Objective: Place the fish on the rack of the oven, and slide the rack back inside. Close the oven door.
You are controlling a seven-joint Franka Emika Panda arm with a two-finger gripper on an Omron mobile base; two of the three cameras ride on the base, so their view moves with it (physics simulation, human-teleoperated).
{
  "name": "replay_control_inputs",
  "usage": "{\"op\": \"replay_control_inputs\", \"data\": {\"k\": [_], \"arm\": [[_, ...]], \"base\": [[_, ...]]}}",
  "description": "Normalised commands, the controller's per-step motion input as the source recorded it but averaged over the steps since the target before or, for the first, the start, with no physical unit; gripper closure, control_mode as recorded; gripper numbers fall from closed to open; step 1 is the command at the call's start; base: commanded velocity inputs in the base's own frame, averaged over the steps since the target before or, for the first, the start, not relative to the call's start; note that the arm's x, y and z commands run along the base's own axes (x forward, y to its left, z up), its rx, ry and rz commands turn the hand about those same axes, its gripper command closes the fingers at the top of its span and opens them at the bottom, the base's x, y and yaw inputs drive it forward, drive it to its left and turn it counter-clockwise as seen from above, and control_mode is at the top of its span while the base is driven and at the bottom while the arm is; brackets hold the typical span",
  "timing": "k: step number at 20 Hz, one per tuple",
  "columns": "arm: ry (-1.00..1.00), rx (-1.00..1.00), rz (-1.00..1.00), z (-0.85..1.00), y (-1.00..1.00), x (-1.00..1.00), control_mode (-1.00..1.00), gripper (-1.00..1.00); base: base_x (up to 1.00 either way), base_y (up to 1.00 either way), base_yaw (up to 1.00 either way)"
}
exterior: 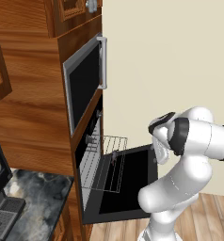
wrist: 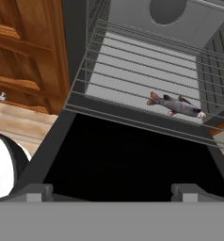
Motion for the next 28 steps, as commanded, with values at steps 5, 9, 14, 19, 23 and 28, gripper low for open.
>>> {"op": "replay_control_inputs", "data": {"k": [5,9,14,19,23,28], "arm": [[0.0,0.07,-0.02,-0.3,0.0,0.16,-1.0,-1.0],[-0.01,0.07,0.0,-0.42,0.0,0.34,-1.0,-1.0],[0.0,0.11,0.02,-0.39,0.0,0.44,-1.0,-1.0],[0.0,0.11,0.01,-0.33,0.0,0.42,-1.0,-1.0],[0.0,0.1,0.03,-0.34,0.08,0.41,-1.0,-1.0],[0.0,0.12,0.03,-0.26,0.17,0.52,-1.0,-1.0]], "base": [[0.0,0.0,0.0],[0.0,0.0,0.0],[0.0,0.0,0.0],[0.0,0.0,0.0],[0.0,0.0,0.0],[0.0,0.0,0.0]]}}
